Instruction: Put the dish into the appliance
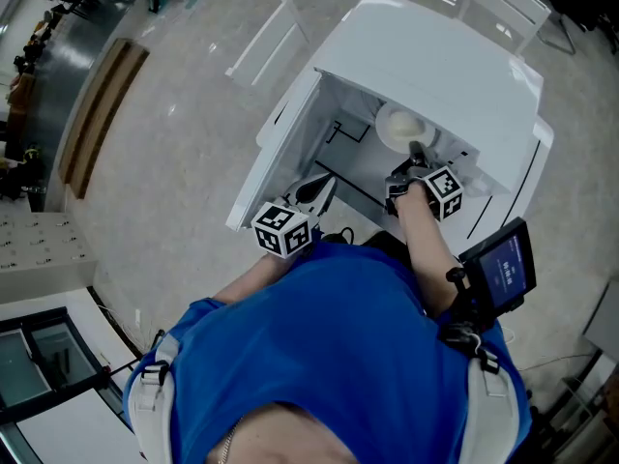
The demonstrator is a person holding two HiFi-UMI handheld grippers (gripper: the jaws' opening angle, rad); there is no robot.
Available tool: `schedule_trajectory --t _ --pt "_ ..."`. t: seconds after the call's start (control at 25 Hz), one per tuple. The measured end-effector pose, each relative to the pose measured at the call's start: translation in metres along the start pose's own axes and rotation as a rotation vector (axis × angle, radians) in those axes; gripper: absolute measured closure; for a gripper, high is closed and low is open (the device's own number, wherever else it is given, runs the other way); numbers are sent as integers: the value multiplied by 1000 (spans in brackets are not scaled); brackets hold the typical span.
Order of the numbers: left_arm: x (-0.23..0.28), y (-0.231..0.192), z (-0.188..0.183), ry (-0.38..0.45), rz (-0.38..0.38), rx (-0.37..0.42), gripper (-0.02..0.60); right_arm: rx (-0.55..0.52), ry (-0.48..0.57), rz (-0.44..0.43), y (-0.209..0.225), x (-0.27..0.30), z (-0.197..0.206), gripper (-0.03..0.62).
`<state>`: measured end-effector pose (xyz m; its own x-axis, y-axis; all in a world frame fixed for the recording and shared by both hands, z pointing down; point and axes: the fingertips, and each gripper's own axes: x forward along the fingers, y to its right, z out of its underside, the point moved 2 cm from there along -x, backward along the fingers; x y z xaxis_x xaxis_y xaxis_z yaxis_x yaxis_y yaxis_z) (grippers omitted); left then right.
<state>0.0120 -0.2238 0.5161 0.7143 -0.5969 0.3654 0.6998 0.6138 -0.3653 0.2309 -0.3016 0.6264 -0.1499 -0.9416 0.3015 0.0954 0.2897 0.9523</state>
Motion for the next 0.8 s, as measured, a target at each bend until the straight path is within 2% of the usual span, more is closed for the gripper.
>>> schedule_trajectory --t 0.36,0.52,0.68,0.8 --pt "-1 -1 1 6 -11 -4 575 -26 -22 -13 -2 5 1 582" --pt "-1 -2 2 9 -13 -5 575 -56 -40 -26 -5 7 2 555" --pt "0 -3 1 14 -10 -8 575 -129 -66 -34 -10 9 5 533" --pt "2 -4 1 18 -5 -12 575 -229 -93 -29 -11 9 8 506"
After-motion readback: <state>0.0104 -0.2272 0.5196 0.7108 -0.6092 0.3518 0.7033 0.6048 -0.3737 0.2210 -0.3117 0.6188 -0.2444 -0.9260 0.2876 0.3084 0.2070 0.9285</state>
